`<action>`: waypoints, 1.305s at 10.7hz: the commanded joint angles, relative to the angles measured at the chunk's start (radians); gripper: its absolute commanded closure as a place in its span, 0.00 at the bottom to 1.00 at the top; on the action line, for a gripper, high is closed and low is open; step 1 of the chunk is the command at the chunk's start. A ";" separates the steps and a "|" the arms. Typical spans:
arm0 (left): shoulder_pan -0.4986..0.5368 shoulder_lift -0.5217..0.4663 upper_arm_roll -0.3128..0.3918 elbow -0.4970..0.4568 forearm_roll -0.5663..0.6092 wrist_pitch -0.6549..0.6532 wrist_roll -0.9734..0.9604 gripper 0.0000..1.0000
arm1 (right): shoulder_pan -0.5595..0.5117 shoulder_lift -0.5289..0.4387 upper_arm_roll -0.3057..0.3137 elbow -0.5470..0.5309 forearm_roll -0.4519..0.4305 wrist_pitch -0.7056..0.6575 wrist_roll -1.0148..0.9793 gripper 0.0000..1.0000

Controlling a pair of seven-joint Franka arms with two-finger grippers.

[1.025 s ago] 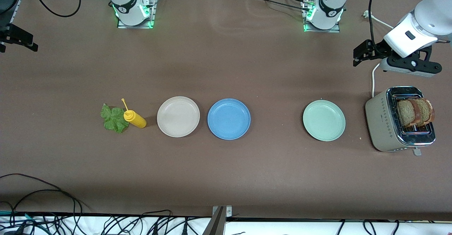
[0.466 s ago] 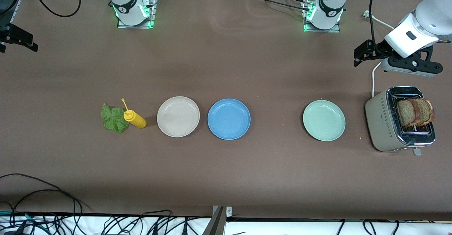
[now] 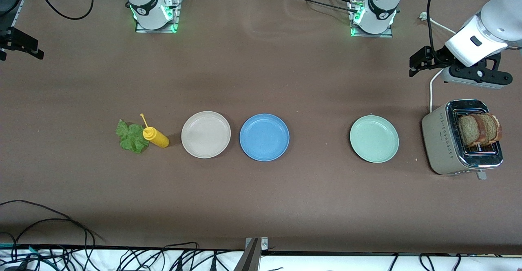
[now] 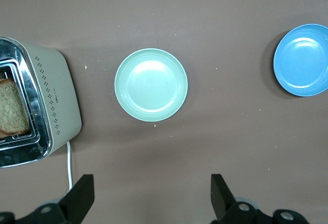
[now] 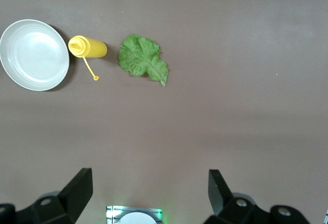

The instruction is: Make sandwich in blue plate with both arms

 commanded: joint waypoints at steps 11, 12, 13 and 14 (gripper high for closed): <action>0.011 0.038 -0.003 0.074 0.011 -0.046 0.028 0.00 | -0.002 0.002 0.001 0.022 -0.001 -0.022 -0.013 0.00; 0.011 0.038 -0.003 0.074 0.011 -0.046 0.030 0.00 | -0.002 0.002 0.001 0.022 -0.001 -0.022 -0.013 0.00; 0.011 0.038 -0.003 0.074 0.011 -0.047 0.031 0.00 | -0.002 0.002 0.001 0.022 -0.001 -0.022 -0.013 0.00; 0.011 0.038 -0.003 0.074 0.011 -0.047 0.031 0.00 | -0.002 0.002 0.001 0.022 -0.001 -0.022 -0.013 0.00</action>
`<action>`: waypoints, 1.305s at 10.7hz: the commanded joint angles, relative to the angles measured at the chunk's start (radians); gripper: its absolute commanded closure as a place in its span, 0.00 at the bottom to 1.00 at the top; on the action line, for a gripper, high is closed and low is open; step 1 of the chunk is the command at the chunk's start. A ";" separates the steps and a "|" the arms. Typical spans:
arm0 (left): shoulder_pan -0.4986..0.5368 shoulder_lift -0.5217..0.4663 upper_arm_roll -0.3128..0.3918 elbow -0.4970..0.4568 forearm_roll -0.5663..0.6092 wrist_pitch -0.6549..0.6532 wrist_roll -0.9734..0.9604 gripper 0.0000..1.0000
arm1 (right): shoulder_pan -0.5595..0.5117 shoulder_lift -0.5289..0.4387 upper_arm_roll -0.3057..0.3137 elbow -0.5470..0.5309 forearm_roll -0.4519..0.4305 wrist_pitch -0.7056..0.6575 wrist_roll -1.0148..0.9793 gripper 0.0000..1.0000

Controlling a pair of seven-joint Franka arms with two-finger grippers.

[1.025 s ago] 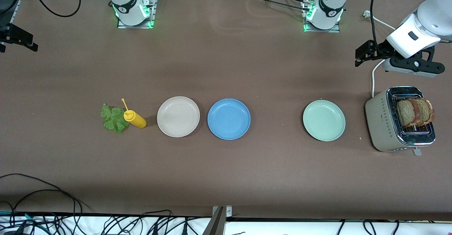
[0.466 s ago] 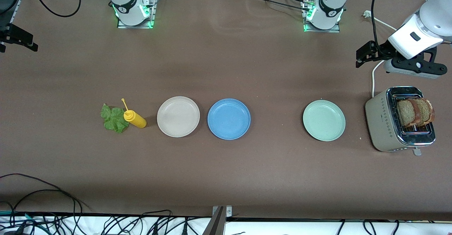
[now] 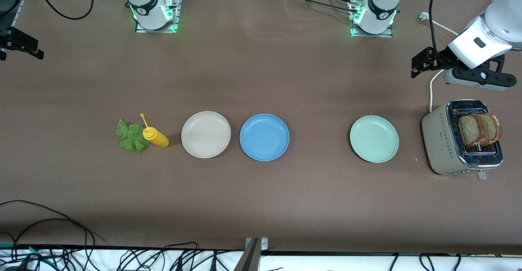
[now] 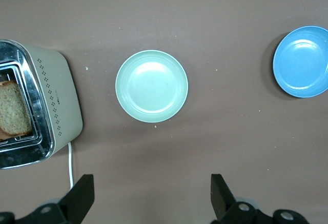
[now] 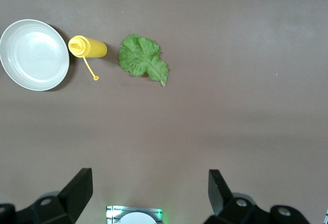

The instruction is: Make sandwich in blue plate with both arms

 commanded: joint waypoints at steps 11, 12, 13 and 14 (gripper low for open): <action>0.008 0.016 0.000 0.036 0.011 -0.040 0.030 0.00 | -0.002 0.002 -0.001 0.022 -0.001 -0.022 -0.013 0.00; 0.008 0.016 0.000 0.036 0.011 -0.040 0.030 0.00 | -0.002 0.000 -0.001 0.022 -0.001 -0.022 -0.013 0.00; 0.010 0.016 0.000 0.036 0.011 -0.040 0.030 0.00 | -0.002 0.002 -0.001 0.022 -0.001 -0.022 -0.013 0.00; 0.010 0.016 0.000 0.036 0.011 -0.040 0.030 0.00 | -0.002 0.000 -0.001 0.022 -0.001 -0.022 -0.013 0.00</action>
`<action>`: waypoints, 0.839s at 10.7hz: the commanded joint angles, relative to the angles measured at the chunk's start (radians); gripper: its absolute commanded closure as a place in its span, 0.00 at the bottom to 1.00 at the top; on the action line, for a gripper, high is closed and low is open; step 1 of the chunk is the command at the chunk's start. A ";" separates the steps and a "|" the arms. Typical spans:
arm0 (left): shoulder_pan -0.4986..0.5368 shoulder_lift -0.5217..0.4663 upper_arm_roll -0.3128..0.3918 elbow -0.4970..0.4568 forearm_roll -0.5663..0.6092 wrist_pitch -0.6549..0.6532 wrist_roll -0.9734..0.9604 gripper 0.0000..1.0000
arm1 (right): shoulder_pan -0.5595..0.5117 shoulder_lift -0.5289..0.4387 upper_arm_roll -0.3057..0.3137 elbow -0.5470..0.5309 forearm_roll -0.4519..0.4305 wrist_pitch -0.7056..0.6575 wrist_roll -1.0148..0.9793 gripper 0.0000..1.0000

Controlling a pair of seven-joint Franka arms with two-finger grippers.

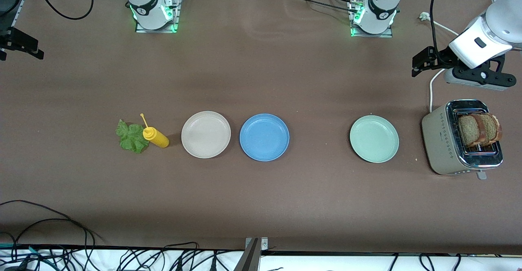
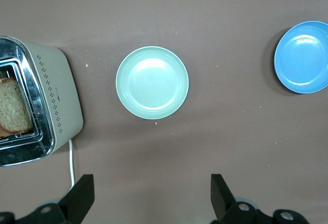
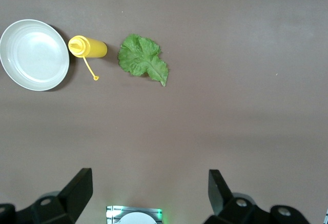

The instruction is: Make sandwich in blue plate with both arms

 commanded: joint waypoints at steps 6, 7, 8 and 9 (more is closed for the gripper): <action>0.004 0.016 0.000 0.038 0.019 -0.026 0.016 0.00 | -0.002 0.000 -0.001 0.022 -0.001 -0.022 -0.013 0.00; 0.004 0.016 0.000 0.038 0.019 -0.026 0.016 0.00 | -0.002 0.002 -0.001 0.022 -0.001 -0.022 -0.013 0.00; 0.005 0.016 0.001 0.038 0.019 -0.026 0.017 0.00 | -0.002 0.002 0.001 0.022 -0.001 -0.022 -0.013 0.00; 0.007 0.016 0.001 0.038 0.024 -0.026 0.017 0.00 | -0.002 0.000 0.001 0.022 -0.001 -0.022 -0.013 0.00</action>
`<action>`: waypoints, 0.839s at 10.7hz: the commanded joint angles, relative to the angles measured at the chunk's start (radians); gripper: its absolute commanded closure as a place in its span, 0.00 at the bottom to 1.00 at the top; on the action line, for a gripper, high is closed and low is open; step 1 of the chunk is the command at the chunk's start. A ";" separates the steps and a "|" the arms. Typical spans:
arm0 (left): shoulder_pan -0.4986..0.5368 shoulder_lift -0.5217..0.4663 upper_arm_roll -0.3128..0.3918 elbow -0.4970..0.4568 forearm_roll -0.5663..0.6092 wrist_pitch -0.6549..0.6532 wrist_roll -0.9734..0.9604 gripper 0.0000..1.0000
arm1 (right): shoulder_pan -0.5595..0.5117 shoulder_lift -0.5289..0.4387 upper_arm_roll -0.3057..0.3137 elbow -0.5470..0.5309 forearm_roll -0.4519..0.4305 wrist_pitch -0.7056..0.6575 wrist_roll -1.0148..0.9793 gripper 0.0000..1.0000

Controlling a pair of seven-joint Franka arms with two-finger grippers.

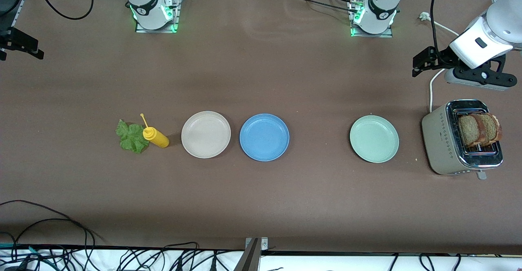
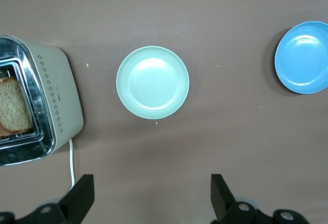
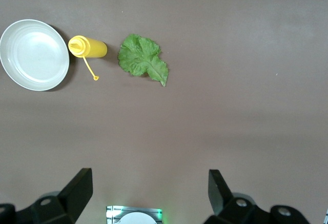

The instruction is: Make sandwich in blue plate with both arms

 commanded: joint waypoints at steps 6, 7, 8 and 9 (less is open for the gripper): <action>0.035 0.023 0.003 0.041 0.025 -0.026 0.019 0.00 | -0.002 0.000 0.001 0.022 -0.001 -0.022 -0.015 0.00; 0.044 0.023 0.001 0.041 0.025 -0.026 0.019 0.00 | -0.002 0.000 0.001 0.022 -0.001 -0.021 -0.015 0.00; 0.047 0.023 0.003 0.042 0.025 -0.026 0.019 0.00 | -0.002 0.002 -0.001 0.022 -0.001 -0.022 -0.013 0.00; 0.053 0.024 0.003 0.061 0.025 -0.026 0.017 0.00 | -0.002 0.000 0.001 0.022 -0.001 -0.022 -0.013 0.00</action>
